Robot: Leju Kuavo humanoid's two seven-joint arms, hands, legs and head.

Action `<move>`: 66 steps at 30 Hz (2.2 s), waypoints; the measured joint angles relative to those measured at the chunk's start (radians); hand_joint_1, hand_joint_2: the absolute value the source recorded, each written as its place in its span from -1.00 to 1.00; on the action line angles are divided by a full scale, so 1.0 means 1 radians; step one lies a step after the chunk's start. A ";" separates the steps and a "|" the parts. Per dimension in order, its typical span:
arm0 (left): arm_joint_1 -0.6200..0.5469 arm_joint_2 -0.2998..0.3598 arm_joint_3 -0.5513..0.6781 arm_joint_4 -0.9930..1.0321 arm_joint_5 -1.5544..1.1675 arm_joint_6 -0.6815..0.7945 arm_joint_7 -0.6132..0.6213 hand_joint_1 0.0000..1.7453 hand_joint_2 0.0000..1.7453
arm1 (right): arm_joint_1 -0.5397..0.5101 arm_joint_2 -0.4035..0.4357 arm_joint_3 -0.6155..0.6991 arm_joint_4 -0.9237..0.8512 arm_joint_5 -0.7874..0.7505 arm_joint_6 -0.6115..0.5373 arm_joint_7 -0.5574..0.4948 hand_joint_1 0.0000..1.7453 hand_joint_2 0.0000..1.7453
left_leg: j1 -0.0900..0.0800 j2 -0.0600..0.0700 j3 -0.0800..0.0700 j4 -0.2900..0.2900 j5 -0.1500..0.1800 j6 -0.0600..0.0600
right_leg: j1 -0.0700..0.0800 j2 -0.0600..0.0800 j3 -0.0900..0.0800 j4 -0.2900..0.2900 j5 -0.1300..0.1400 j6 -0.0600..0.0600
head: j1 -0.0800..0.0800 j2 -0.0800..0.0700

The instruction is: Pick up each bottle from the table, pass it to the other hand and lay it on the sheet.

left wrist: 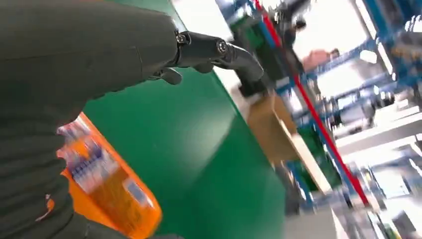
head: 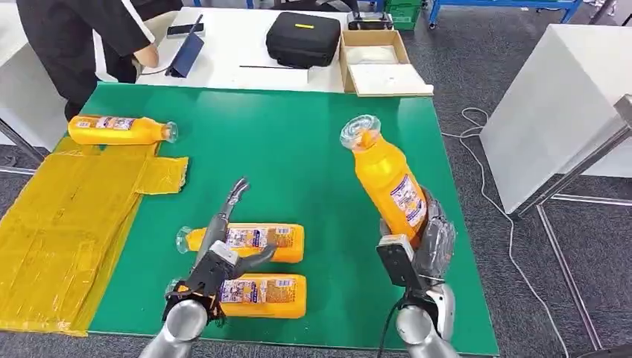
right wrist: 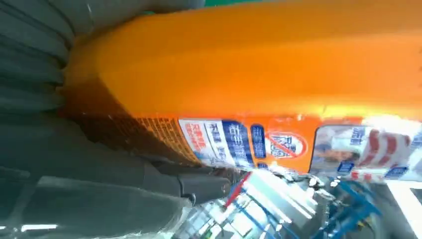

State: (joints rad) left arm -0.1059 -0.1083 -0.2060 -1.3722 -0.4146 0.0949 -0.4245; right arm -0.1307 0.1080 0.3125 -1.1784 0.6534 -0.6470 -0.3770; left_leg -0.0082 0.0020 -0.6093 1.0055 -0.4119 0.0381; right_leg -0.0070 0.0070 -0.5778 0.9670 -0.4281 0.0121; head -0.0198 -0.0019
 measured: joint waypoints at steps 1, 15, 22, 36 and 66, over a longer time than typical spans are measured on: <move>-0.010 0.000 -0.003 -0.012 0.027 -0.035 0.024 -1.00 1.00 | -0.003 0.010 0.006 0.002 -0.012 -0.004 -0.032 1.00 1.00 | 0.000 0.000 0.000 0.000 0.000 0.000 | 0.000 0.000 0.000 0.000 0.000 0.000 | 0.001 0.000; -0.241 0.012 -0.009 0.034 0.365 -0.283 0.154 -1.00 1.00 | -0.093 0.109 0.056 0.089 -0.147 -0.007 -0.299 1.00 1.00 | 0.000 -0.001 0.000 0.000 0.002 -0.002 | 0.000 -0.001 0.000 0.001 0.000 0.000 | 0.001 0.000; -0.262 0.011 -0.033 0.040 0.378 -0.284 0.137 -1.00 1.00 | -0.124 0.110 0.127 0.132 -0.217 -0.007 -0.318 1.00 1.00 | 0.000 -0.001 -0.002 0.000 0.002 -0.002 | 0.000 -0.001 0.000 0.001 0.000 0.000 | 0.001 0.000; -0.248 0.011 -0.058 0.036 0.441 -0.303 0.127 -1.00 1.00 | -0.178 0.147 0.193 0.206 -0.241 -0.007 -0.320 1.00 1.00 | 0.001 -0.001 -0.003 0.000 0.002 -0.002 | 0.000 -0.001 -0.001 0.001 0.000 0.000 | 0.001 0.000; -0.187 0.000 -0.061 -0.039 0.515 -0.355 0.096 -1.00 1.00 | -0.206 0.172 0.192 0.266 -0.225 -0.004 -0.260 1.00 1.00 | 0.001 -0.001 -0.004 0.000 0.002 -0.002 | 0.000 -0.001 -0.003 0.001 0.000 0.000 | 0.001 0.000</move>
State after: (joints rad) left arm -0.2933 -0.1083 -0.2670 -1.4115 0.1003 -0.2602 -0.3281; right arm -0.3367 0.2804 0.5047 -0.9121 0.4288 -0.6512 -0.6375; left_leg -0.0069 0.0007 -0.6134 1.0056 -0.4094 0.0359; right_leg -0.0069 0.0060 -0.5804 0.9677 -0.4279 0.0120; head -0.0191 -0.0019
